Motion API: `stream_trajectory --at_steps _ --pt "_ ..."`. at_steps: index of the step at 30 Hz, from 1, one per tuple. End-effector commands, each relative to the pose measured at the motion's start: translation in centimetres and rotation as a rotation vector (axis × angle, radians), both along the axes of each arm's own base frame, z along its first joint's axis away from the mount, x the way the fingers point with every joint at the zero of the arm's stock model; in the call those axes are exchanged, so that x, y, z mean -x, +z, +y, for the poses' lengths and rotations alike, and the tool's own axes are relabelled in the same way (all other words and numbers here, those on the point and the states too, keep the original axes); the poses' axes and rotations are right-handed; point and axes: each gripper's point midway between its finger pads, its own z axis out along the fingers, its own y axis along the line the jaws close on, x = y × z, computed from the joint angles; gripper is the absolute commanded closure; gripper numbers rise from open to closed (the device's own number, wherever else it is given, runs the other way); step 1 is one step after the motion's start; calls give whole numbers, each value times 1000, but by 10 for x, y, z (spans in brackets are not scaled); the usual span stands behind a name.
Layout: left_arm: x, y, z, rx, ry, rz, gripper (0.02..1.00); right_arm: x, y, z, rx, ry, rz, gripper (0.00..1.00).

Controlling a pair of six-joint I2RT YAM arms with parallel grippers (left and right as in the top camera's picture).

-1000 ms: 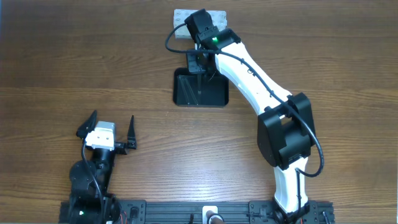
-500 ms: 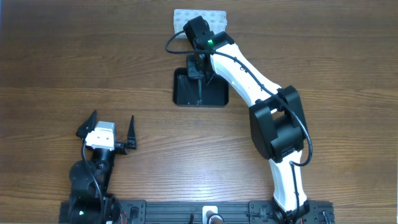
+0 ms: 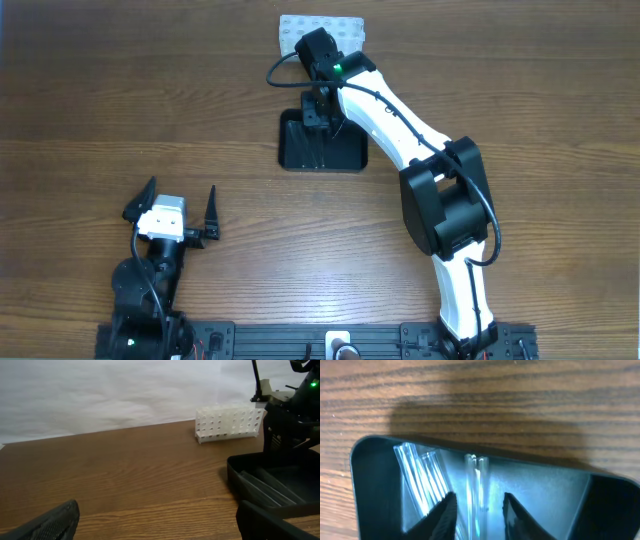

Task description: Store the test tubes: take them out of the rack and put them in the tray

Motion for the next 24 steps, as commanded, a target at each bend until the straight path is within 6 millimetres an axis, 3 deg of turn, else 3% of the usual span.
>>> stream_trajectory --at_steps 1,5,10,14,18,21,24 --pt "0 -1 -1 -6 -8 -1 20 2 -6 0 11 18 12 649" --pt "0 -1 -1 -6 -8 -1 18 -2 12 2 -3 35 -25 634" --pt "0 -1 -1 -6 -8 -1 20 -17 62 -3 -14 37 -168 546" --pt "0 -1 -1 -6 -8 -1 20 -47 112 -23 39 -24 -379 476" --pt "0 -1 -1 -6 -8 -1 18 -87 145 -48 124 -97 -587 415" --pt "0 -1 -1 -6 -8 -1 18 -110 149 -62 157 -137 -665 382" --pt "0 -1 -1 -6 -8 -2 18 -128 138 -73 165 -159 -687 338"
